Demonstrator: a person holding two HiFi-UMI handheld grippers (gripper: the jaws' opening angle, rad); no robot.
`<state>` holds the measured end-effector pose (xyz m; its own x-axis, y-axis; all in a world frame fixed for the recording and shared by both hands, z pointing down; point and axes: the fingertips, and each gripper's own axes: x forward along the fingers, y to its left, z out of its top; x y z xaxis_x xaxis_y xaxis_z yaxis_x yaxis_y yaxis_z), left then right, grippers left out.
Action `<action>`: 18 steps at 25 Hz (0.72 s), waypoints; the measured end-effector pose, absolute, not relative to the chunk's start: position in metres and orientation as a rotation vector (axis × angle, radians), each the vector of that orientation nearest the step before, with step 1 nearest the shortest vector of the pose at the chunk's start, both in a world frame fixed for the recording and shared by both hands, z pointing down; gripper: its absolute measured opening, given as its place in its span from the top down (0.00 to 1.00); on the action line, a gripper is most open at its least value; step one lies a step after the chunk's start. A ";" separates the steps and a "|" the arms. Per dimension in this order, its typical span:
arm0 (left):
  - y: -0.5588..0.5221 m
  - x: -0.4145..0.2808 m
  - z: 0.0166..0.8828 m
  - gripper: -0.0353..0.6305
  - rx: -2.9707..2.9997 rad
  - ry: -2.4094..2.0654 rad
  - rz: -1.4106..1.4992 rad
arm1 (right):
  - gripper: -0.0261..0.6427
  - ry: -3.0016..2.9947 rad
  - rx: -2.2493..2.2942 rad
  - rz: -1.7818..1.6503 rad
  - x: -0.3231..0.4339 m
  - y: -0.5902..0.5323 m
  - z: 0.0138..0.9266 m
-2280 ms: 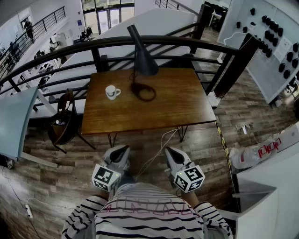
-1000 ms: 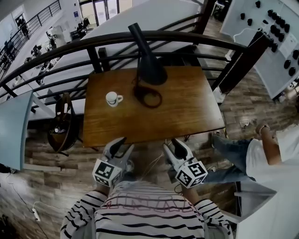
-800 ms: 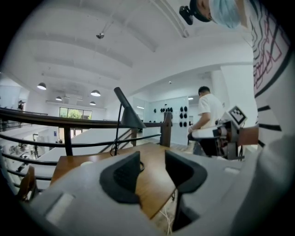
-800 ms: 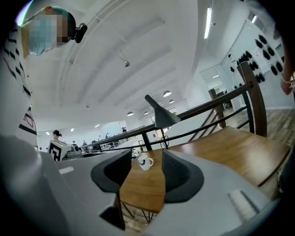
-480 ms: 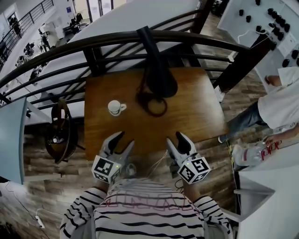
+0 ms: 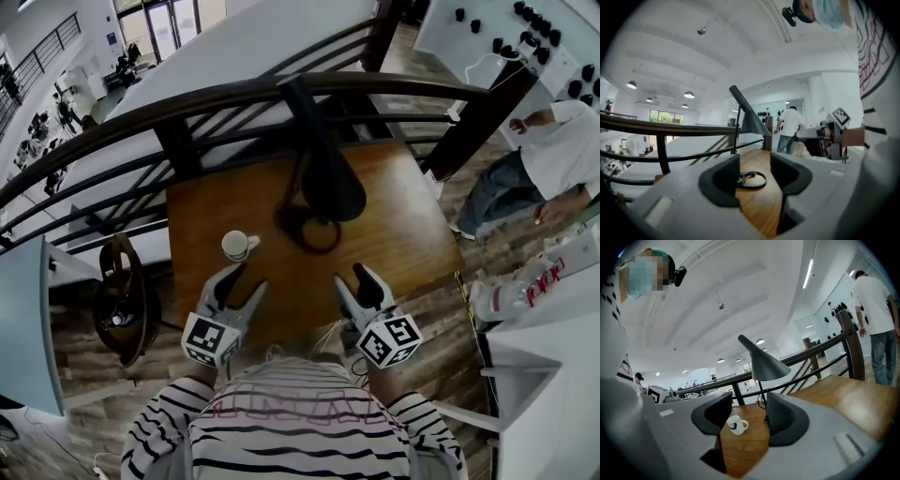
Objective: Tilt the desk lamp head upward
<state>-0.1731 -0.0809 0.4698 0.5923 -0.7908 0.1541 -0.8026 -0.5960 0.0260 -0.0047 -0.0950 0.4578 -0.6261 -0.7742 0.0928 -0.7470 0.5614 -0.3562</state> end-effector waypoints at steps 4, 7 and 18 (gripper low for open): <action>-0.100 -0.179 0.473 0.65 2.713 -1.357 0.190 | 0.64 2.707 -1.325 -0.566 -0.009 -0.109 0.459; -0.114 -0.175 0.476 0.65 2.697 -1.351 0.202 | 0.64 2.705 -1.328 -0.586 -0.005 -0.122 0.458; -0.174 -0.144 0.467 0.65 2.667 -1.469 0.222 | 0.62 2.750 -1.193 -0.658 0.028 -0.186 0.458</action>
<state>-0.1440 -0.1740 0.4674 0.5272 -0.8326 0.1697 -0.8455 -0.5339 0.0074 0.0277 -0.1856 0.4580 -0.6955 -0.7114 0.1013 -0.6801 0.6062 -0.4123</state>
